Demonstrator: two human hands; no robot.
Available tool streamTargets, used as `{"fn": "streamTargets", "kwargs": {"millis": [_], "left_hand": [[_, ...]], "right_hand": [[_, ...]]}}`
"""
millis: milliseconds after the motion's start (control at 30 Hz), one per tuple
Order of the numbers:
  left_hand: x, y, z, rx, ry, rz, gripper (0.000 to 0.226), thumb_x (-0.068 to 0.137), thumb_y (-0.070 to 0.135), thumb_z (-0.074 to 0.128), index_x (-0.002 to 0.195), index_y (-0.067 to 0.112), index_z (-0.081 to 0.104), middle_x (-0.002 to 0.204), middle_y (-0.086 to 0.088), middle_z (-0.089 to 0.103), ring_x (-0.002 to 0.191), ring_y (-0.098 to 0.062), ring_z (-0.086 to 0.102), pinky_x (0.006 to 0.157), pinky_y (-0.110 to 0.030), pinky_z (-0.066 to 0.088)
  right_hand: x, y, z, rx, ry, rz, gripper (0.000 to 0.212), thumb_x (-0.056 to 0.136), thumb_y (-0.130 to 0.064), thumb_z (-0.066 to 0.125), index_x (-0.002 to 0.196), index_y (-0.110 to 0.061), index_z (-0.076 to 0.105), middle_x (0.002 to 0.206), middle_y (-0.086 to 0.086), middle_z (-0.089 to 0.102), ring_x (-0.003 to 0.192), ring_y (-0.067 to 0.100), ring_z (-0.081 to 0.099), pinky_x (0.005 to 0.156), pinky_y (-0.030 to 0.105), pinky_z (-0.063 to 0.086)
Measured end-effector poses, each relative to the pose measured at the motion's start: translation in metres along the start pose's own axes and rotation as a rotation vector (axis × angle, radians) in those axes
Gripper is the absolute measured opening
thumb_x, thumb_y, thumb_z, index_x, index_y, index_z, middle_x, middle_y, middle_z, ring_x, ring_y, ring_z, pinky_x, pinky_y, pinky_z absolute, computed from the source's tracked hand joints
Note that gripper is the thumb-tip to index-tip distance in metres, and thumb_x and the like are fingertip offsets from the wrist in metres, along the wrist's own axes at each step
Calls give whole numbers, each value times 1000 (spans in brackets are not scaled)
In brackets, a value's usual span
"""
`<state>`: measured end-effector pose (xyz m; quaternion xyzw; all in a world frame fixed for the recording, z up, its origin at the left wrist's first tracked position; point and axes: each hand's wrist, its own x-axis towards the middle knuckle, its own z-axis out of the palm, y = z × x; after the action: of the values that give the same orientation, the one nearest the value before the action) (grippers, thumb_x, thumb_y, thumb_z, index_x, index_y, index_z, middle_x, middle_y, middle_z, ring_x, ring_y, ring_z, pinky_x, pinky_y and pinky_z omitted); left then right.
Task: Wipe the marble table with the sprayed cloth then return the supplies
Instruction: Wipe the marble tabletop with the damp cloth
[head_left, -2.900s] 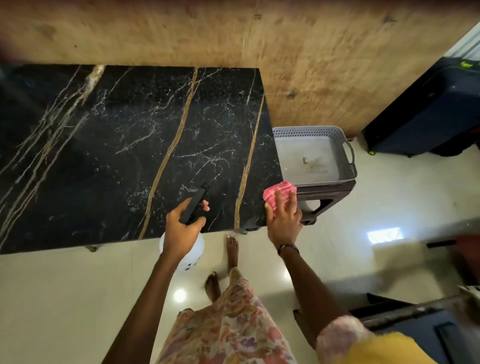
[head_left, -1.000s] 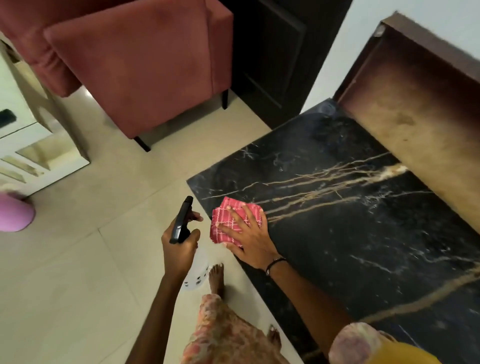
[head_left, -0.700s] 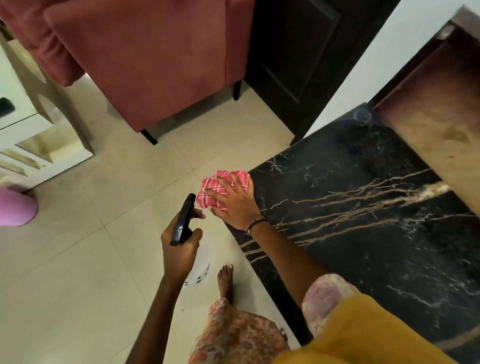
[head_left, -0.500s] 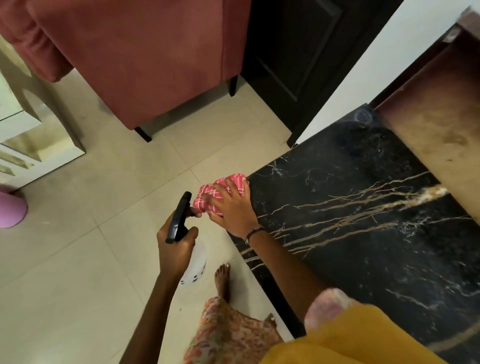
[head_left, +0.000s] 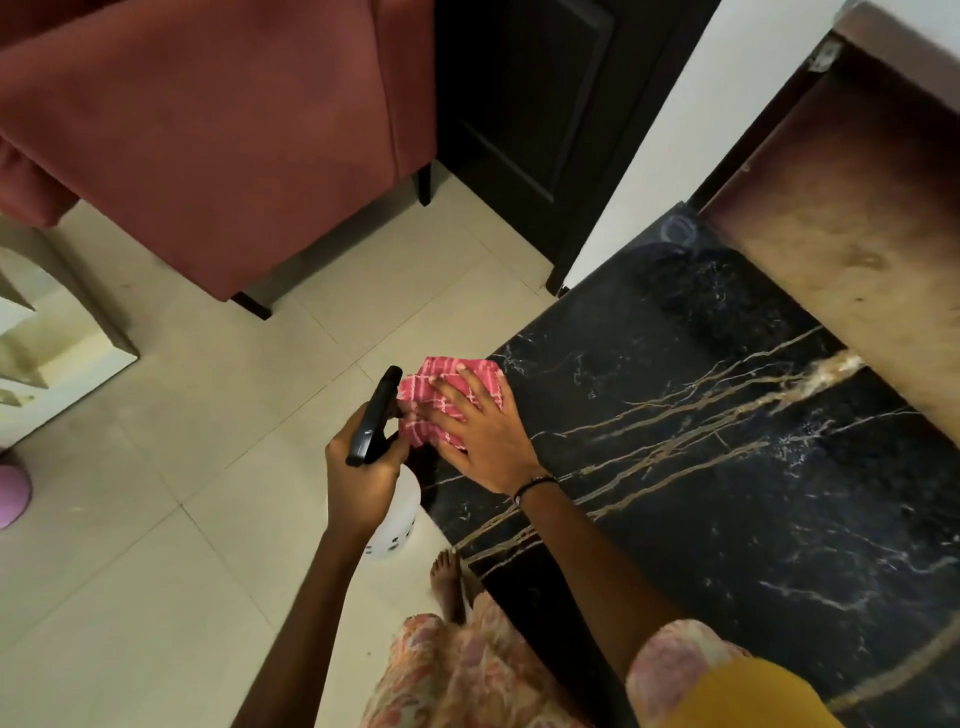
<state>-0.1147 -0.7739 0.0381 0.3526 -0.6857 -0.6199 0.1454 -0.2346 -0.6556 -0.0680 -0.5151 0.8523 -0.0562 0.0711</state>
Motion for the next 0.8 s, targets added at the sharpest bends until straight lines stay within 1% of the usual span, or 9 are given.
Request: {"fn": "streamTargets", "kwargs": {"millis": [67, 133, 300, 367, 433, 533, 633, 667, 800], "left_hand": [[8, 11, 12, 17, -30, 42, 43, 68, 1, 53, 91, 35, 67, 90, 13, 70, 62, -17, 53, 67, -33, 41], [17, 21, 25, 21, -51, 58, 47, 68, -1, 51, 90, 39, 65, 93, 5, 69, 65, -17, 53, 73, -37, 41], [45, 42, 68, 14, -110, 62, 45, 74, -11, 51, 96, 26, 66, 95, -2, 69, 64, -10, 54, 74, -39, 38], [58, 51, 88, 25, -125, 68, 45, 72, -6, 51, 93, 31, 67, 95, 0, 69, 64, -10, 54, 73, -40, 39], [70, 59, 110, 32, -144, 80, 45, 70, -1, 51, 93, 35, 66, 96, -1, 69, 65, -23, 54, 73, -50, 44], [86, 69, 142, 30, -188, 96, 35, 70, 2, 51, 97, 19, 65, 99, -4, 69, 67, -34, 50, 81, -67, 44], [101, 79, 170, 49, -220, 128, 33, 71, 2, 52, 99, 15, 64, 100, -2, 69, 65, -16, 53, 82, -68, 44], [104, 82, 176, 58, -228, 139, 33, 72, 2, 52, 99, 16, 64, 100, 0, 69, 65, -11, 54, 82, -68, 44], [112, 91, 198, 77, -252, 152, 34, 73, 5, 52, 106, 8, 63, 103, -3, 69, 63, -25, 56, 87, -66, 43]], "right_hand": [[6, 25, -5, 3, 13, 69, 48, 93, -54, 31, 139, -41, 37, 153, -2, 32, 145, 28, 16, 110, 67, 13], [8, 57, -12, 14, 35, 138, 47, 93, -54, 32, 139, -42, 37, 154, -3, 31, 145, 27, 17, 111, 67, 13], [9, 159, -29, -5, 75, 358, 50, 93, -53, 32, 142, -41, 32, 156, -2, 25, 145, 27, 13, 113, 62, 1], [8, 200, -35, -21, 101, 450, 52, 92, -52, 30, 142, -38, 33, 155, 0, 27, 145, 29, 16, 113, 64, 6], [5, 240, -40, -29, 150, 571, 54, 91, -51, 30, 142, -35, 33, 154, 3, 29, 144, 32, 18, 111, 66, 12], [-4, 288, -44, -17, 228, 794, 53, 93, -50, 33, 144, -34, 31, 156, 4, 26, 144, 35, 17, 113, 64, 5], [2, 317, -48, 16, 267, 952, 54, 93, -54, 28, 145, -38, 29, 157, 3, 23, 144, 36, 16, 112, 63, 1], [8, 321, -50, 24, 270, 984, 54, 93, -55, 27, 145, -38, 28, 157, 3, 22, 144, 36, 15, 113, 64, 1], [39, 335, -52, 37, 223, 931, 52, 96, -52, 34, 145, -37, 29, 158, 1, 18, 145, 35, 10, 110, 65, -3]]}}
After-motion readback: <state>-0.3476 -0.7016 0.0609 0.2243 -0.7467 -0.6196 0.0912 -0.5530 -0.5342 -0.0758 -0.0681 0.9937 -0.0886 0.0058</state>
